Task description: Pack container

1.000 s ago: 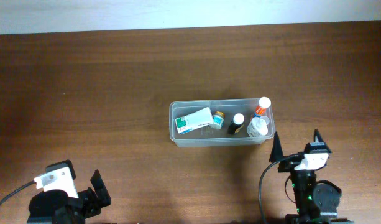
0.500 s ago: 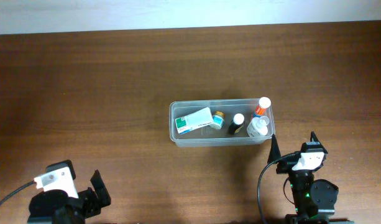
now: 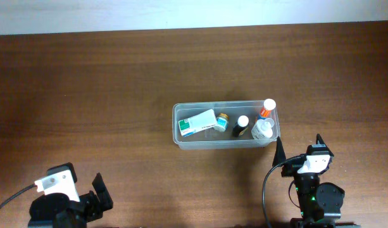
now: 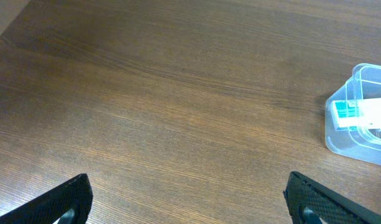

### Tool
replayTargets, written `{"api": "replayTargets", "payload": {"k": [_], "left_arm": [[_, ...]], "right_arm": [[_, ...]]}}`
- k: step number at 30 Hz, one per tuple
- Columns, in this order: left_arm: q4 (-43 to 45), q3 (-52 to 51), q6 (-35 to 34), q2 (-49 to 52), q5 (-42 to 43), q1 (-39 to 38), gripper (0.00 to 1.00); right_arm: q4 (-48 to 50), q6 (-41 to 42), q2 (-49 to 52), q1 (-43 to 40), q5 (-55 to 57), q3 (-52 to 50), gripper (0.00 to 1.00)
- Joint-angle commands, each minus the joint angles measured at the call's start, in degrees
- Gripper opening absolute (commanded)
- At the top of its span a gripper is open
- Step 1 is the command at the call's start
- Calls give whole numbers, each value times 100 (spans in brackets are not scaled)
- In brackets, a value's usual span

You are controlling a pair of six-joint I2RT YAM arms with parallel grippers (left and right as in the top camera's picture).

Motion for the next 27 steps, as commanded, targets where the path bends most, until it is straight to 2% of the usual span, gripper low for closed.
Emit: {"api": "replayTargets", "payload": {"k": [1, 7, 11, 14, 20, 27], "left_arm": [[2, -7, -52, -28, -79, -7, 99], [28, -44, -61, -153, 166, -7, 99], [446, -459, 118, -417, 179, -7, 99], [1189, -1224, 457, -894, 317, -7, 100], [3217, -2726, 1775, -1685, 636, -7, 99], [5678, -4428, 1930, -2155, 636, -7, 99]], "right_arm": [[-11, -35, -22, 42, -76, -28, 98], [-11, -37, -22, 42, -76, -28, 98], [-11, -37, -22, 42, -76, -28, 98], [-11, -37, -22, 42, -76, -28, 98], [-11, -37, -22, 42, -76, -28, 98], [-11, -37, -22, 42, -76, -28, 99]]}}
